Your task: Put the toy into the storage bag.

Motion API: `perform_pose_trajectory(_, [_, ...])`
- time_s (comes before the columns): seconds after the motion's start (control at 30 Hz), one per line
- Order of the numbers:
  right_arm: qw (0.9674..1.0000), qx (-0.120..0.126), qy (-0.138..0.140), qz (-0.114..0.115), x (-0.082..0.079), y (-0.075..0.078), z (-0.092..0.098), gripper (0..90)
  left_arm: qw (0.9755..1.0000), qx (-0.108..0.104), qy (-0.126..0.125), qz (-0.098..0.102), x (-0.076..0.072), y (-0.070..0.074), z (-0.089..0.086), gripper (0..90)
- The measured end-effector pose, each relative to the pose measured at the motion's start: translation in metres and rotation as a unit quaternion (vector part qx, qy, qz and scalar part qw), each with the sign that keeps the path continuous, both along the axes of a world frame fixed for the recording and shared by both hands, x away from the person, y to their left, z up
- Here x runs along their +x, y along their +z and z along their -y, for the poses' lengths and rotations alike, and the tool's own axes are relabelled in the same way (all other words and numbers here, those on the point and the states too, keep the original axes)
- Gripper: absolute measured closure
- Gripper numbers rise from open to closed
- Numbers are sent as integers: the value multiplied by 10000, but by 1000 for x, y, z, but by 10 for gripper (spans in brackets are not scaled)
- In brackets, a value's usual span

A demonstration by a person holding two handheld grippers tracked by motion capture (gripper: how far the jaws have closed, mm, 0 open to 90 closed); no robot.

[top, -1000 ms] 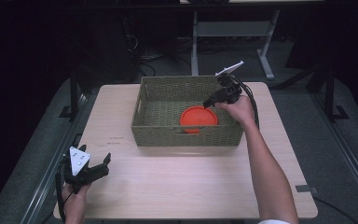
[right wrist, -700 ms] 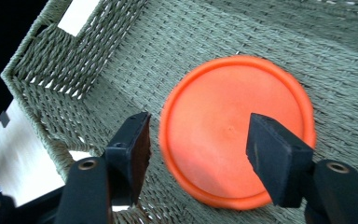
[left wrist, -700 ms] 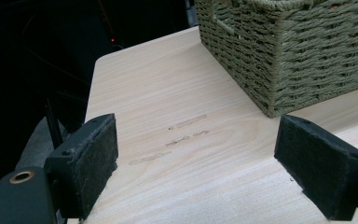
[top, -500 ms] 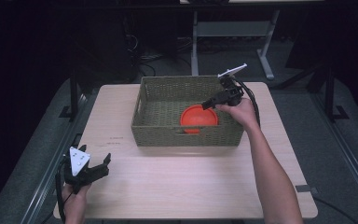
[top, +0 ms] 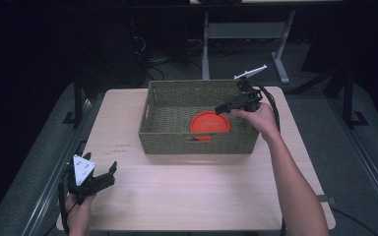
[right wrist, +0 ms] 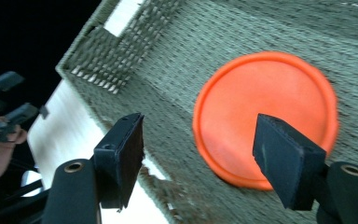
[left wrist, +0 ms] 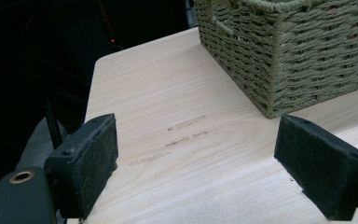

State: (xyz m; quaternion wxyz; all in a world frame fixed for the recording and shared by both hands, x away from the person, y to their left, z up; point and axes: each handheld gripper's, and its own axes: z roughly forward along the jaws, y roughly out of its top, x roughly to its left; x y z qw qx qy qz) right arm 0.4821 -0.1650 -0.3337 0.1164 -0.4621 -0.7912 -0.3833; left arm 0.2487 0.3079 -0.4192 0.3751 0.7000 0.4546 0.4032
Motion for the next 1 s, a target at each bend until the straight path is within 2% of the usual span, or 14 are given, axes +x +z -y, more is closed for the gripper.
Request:
perform_pose_trajectory(0.33, [9999,137,85,61,-10,3,2,320,10000,12,9,1,0,0,0,128])
perform_pose_trajectory(0.53, [9998,184,54,-1,-14,2,9,301,10000,47,-36,-7,-1,0,2,127])
perform_pose_trajectory(1.0, [9994,265,129,199,-33,9,15,278,10000,53,-71,-16,-1,0,2,127])
